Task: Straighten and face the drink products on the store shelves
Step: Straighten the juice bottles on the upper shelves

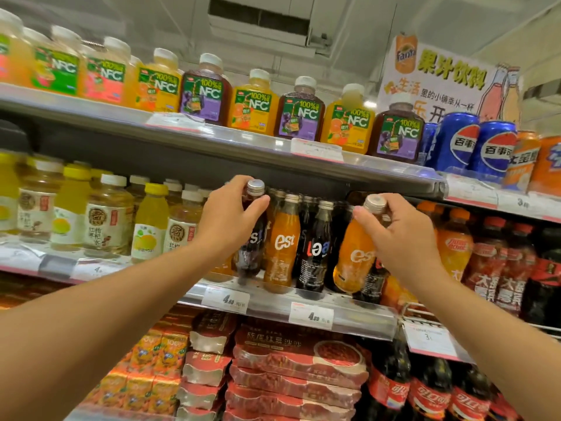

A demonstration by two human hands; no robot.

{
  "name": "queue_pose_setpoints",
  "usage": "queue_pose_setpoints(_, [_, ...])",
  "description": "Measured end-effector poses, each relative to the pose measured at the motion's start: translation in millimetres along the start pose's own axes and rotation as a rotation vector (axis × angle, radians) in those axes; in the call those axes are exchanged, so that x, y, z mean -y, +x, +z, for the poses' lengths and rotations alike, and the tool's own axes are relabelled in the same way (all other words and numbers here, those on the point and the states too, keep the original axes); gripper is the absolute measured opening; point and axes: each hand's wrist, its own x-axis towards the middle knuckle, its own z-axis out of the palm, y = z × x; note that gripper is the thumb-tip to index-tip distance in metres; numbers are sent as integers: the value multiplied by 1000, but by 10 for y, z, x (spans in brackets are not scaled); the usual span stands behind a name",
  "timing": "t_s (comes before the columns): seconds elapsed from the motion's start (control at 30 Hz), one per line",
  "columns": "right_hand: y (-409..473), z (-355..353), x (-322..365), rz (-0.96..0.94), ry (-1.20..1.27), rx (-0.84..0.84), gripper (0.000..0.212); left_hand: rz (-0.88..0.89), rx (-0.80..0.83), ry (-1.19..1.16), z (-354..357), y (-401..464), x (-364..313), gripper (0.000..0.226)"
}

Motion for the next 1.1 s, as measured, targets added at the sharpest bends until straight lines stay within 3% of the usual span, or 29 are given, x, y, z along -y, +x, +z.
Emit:
queue_pose_setpoints(0.27, [232,193,735,-80,159,-3,13,-3,-103,-94,-559,50,-20,23])
queue_pose_setpoints(0.5, [269,824,962,0,244,25,14,-9,-99,43,-1071,-229,497,28])
queue_pose_setpoints(1.1, [477,1759,835,369,0,241,34,-83,-23,2,-1296,-413,979,19])
